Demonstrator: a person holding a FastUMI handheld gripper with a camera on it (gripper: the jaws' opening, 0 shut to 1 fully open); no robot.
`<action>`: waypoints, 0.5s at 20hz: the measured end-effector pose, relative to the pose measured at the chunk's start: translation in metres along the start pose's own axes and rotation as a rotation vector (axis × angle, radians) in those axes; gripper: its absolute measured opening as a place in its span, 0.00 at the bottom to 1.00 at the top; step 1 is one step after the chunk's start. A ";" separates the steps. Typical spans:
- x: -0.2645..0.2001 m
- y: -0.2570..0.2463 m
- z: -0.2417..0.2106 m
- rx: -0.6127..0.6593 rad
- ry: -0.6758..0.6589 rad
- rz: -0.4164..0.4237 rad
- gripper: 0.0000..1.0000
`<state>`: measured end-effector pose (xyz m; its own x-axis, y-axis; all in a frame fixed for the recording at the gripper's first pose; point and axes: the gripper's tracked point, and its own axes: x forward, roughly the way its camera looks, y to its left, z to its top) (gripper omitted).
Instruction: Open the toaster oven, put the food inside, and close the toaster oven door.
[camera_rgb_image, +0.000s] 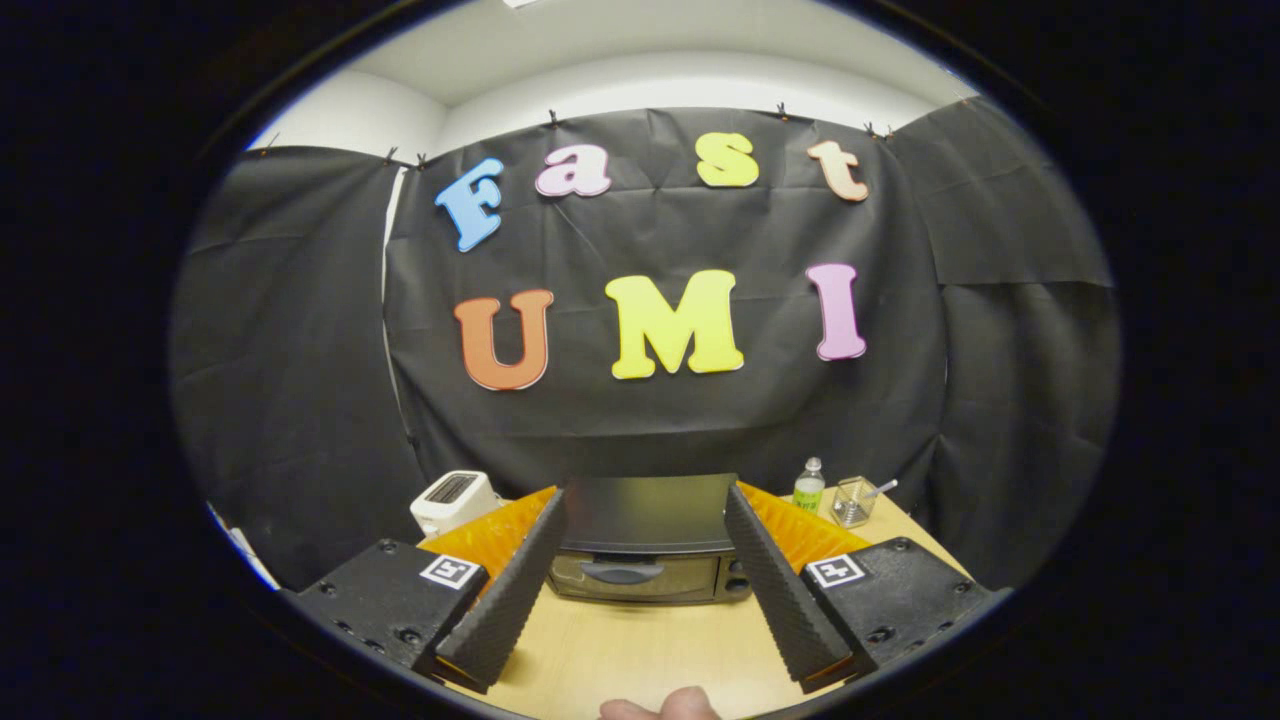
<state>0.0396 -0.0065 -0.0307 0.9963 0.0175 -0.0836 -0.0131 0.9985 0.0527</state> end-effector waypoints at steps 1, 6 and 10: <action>0.007 0.001 -0.007 0.006 0.016 0.001 1.00; 0.054 0.012 -0.048 -0.009 0.111 0.037 1.00; 0.102 0.009 -0.085 -0.043 0.168 0.033 1.00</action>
<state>0.1343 0.0090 -0.1230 0.9673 0.0552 -0.2477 -0.0529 0.9985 0.0159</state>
